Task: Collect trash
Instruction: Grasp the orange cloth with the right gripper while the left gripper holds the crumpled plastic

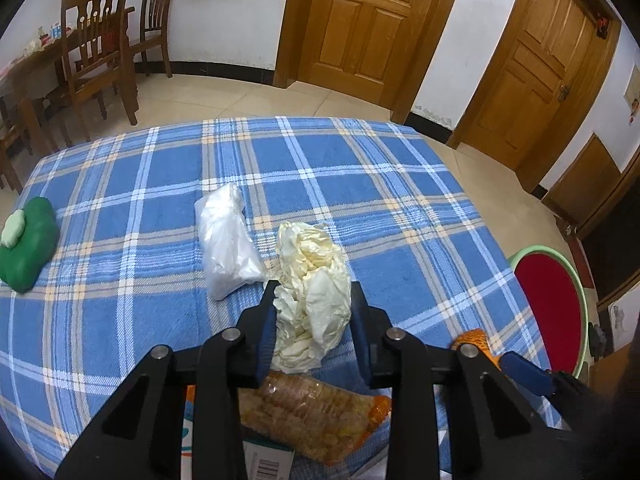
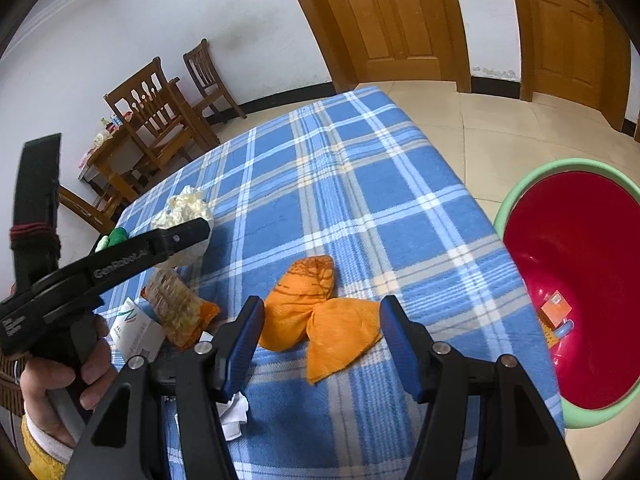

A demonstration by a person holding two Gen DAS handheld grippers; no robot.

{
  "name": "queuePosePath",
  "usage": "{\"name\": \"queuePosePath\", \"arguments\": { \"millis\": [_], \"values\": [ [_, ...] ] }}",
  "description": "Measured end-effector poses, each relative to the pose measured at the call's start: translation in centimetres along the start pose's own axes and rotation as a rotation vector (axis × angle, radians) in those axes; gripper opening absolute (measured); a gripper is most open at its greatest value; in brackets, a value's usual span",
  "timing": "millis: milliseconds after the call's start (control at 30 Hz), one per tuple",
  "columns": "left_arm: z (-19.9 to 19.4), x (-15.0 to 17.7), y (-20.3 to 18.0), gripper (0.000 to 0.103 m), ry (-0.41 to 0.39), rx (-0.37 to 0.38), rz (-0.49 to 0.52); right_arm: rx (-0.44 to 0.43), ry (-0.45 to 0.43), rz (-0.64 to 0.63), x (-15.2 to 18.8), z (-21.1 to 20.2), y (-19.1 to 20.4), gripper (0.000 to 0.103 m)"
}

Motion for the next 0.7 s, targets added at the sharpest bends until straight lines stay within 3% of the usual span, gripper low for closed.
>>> {"name": "queuePosePath", "arguments": {
  "millis": [200,433,700],
  "values": [
    [-0.4,-0.1,0.1,0.033,-0.01,0.005,-0.012,0.017,-0.018,-0.032,0.0,0.4,0.4,0.063],
    [-1.1,-0.1,0.1,0.033,-0.021,0.012,-0.015,-0.012,-0.015,-0.048,0.2,0.4,0.8,0.034],
    [-2.9,-0.1,-0.5,0.033,-0.048,0.026,-0.008,-0.036,-0.052,-0.058,0.6,-1.2,1.2,0.03]
  ]
}}
Point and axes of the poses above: each gripper's, at about its wrist camera, not at the fingertips, and z roughly the way its jaws point, y to its left, x to its underside, the point moved 3 cm from there along z, roughly the way its jaws point
